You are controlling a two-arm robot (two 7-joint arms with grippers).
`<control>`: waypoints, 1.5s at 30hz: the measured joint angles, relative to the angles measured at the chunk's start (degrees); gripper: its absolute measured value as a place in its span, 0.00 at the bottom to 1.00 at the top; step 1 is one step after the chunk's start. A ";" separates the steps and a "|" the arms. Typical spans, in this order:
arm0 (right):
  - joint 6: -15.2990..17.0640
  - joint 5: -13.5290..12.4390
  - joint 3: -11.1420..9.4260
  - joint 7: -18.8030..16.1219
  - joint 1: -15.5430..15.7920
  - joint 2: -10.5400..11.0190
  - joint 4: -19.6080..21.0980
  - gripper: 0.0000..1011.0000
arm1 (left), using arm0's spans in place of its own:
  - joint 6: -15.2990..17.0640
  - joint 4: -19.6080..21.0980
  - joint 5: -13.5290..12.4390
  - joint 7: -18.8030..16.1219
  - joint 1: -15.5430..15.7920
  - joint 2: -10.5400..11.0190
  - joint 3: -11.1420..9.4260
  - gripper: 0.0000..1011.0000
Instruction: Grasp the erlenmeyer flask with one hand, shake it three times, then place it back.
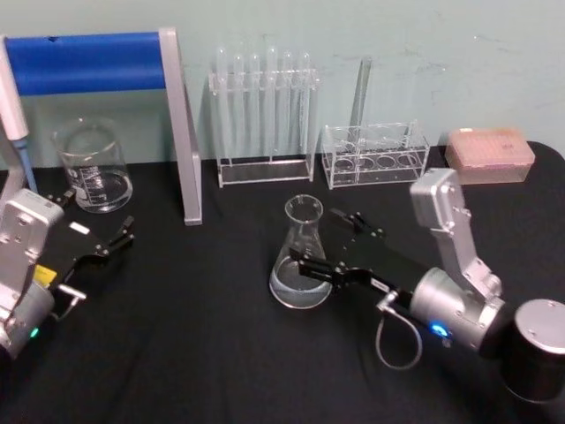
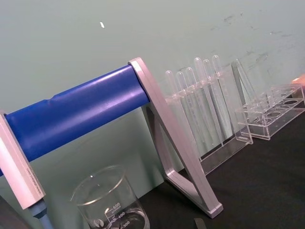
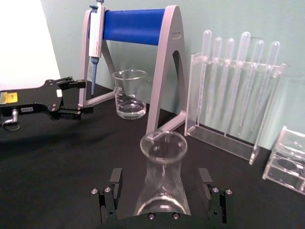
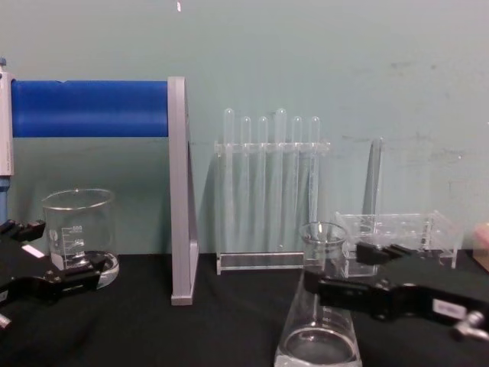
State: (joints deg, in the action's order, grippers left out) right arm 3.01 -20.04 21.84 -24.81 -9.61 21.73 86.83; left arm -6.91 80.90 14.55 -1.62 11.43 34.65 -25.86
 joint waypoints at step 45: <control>-5.60 12.12 -7.59 19.39 -3.14 -4.73 -9.07 0.99 | 0.00 0.00 0.00 0.00 0.00 0.00 0.00 0.99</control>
State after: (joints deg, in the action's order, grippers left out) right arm -2.59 -7.92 14.26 -5.42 -12.75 16.99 77.76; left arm -6.91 80.90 14.55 -1.62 11.43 34.65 -25.86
